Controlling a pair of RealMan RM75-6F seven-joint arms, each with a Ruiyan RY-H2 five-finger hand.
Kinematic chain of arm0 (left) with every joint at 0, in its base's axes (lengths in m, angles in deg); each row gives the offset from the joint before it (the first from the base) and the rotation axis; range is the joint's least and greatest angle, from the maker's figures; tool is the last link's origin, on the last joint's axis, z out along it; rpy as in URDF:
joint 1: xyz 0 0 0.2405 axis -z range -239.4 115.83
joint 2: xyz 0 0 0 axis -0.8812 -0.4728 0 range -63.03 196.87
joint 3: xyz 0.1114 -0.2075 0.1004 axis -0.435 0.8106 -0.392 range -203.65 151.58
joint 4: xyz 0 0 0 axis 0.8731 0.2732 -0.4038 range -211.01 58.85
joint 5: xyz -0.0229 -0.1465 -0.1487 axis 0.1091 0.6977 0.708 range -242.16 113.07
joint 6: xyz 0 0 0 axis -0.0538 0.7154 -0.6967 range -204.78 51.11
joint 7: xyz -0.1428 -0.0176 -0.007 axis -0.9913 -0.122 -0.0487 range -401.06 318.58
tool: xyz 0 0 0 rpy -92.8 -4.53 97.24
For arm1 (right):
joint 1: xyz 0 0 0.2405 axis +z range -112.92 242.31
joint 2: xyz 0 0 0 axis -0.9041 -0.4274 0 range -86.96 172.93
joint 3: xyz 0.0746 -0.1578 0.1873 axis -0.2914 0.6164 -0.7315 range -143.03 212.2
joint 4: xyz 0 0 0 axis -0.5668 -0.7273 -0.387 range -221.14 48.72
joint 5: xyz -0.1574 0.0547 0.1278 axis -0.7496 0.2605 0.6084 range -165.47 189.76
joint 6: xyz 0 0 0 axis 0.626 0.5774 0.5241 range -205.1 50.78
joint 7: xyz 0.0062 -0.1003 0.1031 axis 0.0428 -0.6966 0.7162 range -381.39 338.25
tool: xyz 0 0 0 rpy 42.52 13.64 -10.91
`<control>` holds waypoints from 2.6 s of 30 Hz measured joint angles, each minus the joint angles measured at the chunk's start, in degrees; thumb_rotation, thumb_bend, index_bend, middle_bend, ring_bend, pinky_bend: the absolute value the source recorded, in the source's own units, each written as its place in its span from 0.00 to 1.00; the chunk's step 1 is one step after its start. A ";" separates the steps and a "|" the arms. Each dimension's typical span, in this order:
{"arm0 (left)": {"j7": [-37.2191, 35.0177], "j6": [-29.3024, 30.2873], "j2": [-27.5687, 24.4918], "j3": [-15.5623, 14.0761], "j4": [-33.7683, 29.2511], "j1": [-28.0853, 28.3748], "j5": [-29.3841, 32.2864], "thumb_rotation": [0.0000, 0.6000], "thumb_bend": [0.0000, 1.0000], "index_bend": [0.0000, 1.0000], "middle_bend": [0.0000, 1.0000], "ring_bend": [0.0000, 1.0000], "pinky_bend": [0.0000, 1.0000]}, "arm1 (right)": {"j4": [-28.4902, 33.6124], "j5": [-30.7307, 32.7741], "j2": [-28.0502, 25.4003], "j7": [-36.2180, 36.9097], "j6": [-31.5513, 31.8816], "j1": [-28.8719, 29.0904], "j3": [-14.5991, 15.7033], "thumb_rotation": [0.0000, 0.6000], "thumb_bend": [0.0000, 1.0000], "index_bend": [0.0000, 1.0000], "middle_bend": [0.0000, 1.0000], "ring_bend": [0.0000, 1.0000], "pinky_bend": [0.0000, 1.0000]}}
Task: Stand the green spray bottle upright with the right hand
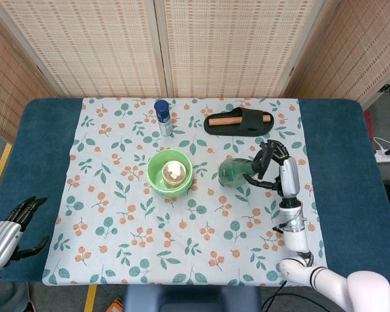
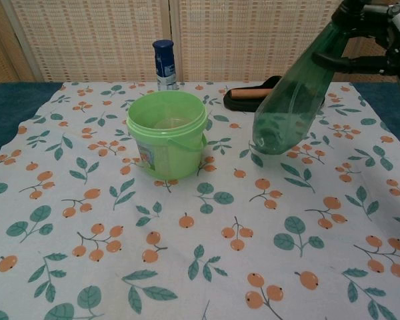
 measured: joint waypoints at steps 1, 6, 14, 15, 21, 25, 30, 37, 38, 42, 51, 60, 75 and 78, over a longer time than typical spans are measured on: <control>0.09 -0.06 0.03 -0.01 -0.01 0.02 0.02 1.00 0.32 0.07 0.09 0.00 0.11 | -1.81 -0.19 0.75 2.35 0.85 -0.32 -0.31 1.00 0.04 0.75 0.54 0.31 0.23; 0.54 -0.37 0.22 -0.19 -0.05 0.12 -0.05 1.00 0.32 0.07 0.09 0.00 0.11 | -9.49 -0.83 4.52 9.21 3.23 -1.39 -1.74 1.00 0.04 0.75 0.54 0.31 0.23; 0.23 -0.26 0.18 -0.13 -0.03 0.11 0.13 1.00 0.32 0.07 0.09 0.00 0.11 | -11.96 -0.49 6.14 10.79 2.09 -1.48 -2.38 1.00 0.04 0.74 0.54 0.32 0.23; 0.07 -0.19 0.16 -0.10 0.00 0.08 0.19 1.00 0.32 0.07 0.09 0.00 0.11 | -12.21 -0.44 6.24 10.74 1.89 -1.47 -2.36 1.00 0.04 0.74 0.54 0.32 0.23; -0.42 0.18 0.01 -0.18 0.16 0.02 -0.01 1.00 0.32 0.07 0.09 0.00 0.11 | -13.66 0.50 7.31 9.68 -0.74 -1.20 -2.62 1.00 0.04 0.74 0.54 0.31 0.23; -0.59 -0.10 0.05 -0.21 0.16 0.08 0.16 1.00 0.32 0.07 0.09 0.00 0.11 | -14.50 0.70 7.77 9.80 -1.39 -1.12 -2.68 1.00 0.04 0.74 0.54 0.31 0.23; -0.92 -0.25 0.13 -0.21 0.24 0.19 0.24 1.00 0.32 0.07 0.10 0.00 0.11 | -14.97 0.76 7.85 10.25 -1.51 -0.94 -2.94 1.00 0.04 0.74 0.54 0.31 0.23; -1.00 -0.16 0.22 -0.23 0.35 0.20 0.20 1.00 0.32 0.07 0.10 0.00 0.11 | -15.49 0.95 7.90 11.11 -2.39 -1.10 -2.90 1.00 0.04 0.74 0.54 0.31 0.23; -1.00 -0.15 0.23 -0.23 0.37 0.21 0.17 1.00 0.32 0.07 0.10 0.00 0.11 | -15.61 1.01 7.95 11.42 -2.63 -1.17 -2.87 1.00 0.04 0.73 0.54 0.31 0.23; -0.98 -0.20 0.26 -0.30 0.39 0.25 0.10 1.00 0.32 0.07 0.10 0.00 0.11 | -16.17 1.05 8.15 12.46 -3.14 -1.39 -2.66 1.00 0.04 0.72 0.54 0.31 0.24; -1.17 -0.49 0.32 -0.37 0.47 0.37 0.19 1.00 0.32 0.07 0.10 0.00 0.11 | -17.10 0.41 7.95 13.26 -3.13 -1.23 -2.19 1.00 0.03 0.62 0.54 0.26 0.24; -1.24 -0.43 0.35 -0.51 0.60 0.40 -0.03 1.00 0.32 0.07 0.10 0.00 0.11 | -17.88 0.67 8.22 13.58 -4.17 -1.64 -1.87 1.00 0.01 0.59 0.54 0.25 0.24; -1.09 -0.38 0.41 -0.60 0.63 0.40 -0.06 1.00 0.32 0.07 0.10 0.00 0.11 | -16.89 -1.96 5.53 12.58 -8.24 -2.40 2.38 1.00 0.00 0.00 0.11 0.00 0.09; -1.10 -0.32 0.42 -0.61 0.66 0.39 -0.09 1.00 0.32 0.07 0.10 0.00 0.11 | -16.11 -2.22 4.68 12.19 -8.69 -2.76 2.93 1.00 0.00 0.00 0.07 0.00 0.06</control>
